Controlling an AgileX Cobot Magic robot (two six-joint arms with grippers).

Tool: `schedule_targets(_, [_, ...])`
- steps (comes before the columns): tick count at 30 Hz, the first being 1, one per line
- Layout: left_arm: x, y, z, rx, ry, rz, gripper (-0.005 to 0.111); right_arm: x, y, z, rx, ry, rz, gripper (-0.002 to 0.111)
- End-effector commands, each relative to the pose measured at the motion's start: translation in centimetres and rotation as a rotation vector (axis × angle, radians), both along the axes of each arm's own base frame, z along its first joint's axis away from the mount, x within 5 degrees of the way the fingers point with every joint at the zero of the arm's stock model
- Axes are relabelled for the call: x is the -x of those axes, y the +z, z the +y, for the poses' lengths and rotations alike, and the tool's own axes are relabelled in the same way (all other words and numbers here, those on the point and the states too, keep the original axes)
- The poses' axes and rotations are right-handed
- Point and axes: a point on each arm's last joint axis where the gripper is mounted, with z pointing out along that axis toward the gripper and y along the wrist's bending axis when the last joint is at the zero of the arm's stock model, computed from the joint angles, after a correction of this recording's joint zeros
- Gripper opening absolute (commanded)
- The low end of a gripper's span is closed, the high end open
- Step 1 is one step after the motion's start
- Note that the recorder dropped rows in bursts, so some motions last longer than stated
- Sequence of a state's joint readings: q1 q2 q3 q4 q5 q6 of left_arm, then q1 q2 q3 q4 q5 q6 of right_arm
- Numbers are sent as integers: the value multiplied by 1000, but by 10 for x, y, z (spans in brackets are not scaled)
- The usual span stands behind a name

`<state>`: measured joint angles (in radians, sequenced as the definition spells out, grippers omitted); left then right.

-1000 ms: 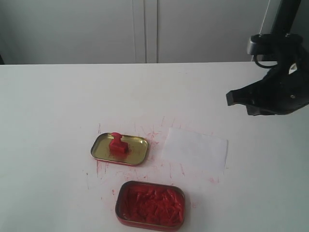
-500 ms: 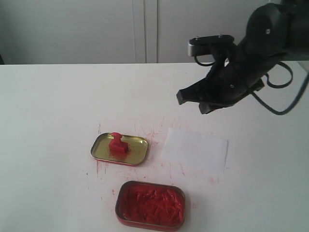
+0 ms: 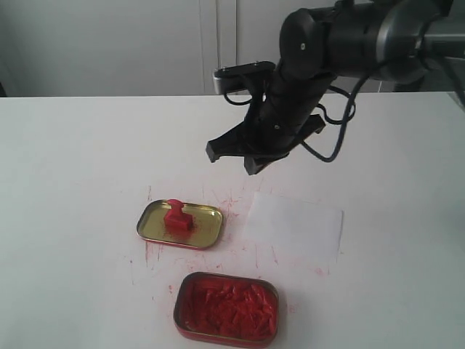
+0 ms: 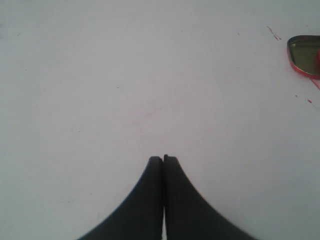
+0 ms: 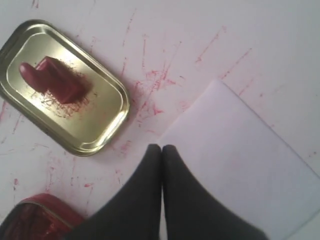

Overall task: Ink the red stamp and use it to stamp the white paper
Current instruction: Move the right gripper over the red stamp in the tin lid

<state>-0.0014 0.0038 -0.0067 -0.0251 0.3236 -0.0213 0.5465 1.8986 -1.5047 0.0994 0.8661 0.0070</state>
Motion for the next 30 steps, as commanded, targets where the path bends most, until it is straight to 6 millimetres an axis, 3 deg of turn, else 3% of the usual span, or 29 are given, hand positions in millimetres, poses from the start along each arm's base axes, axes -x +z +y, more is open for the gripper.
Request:
schedule_targets(1, [0, -3, 0, 0, 1, 11, 0, -5, -1, 20, 8, 47, 9, 0])
schedule_targets(19, [0, -3, 0, 0, 1, 11, 0, -18, -13, 90, 52, 276, 13, 0])
schedule_targets(30, [0, -3, 0, 0, 1, 11, 0, -11, -22, 124, 93, 589, -91, 0])
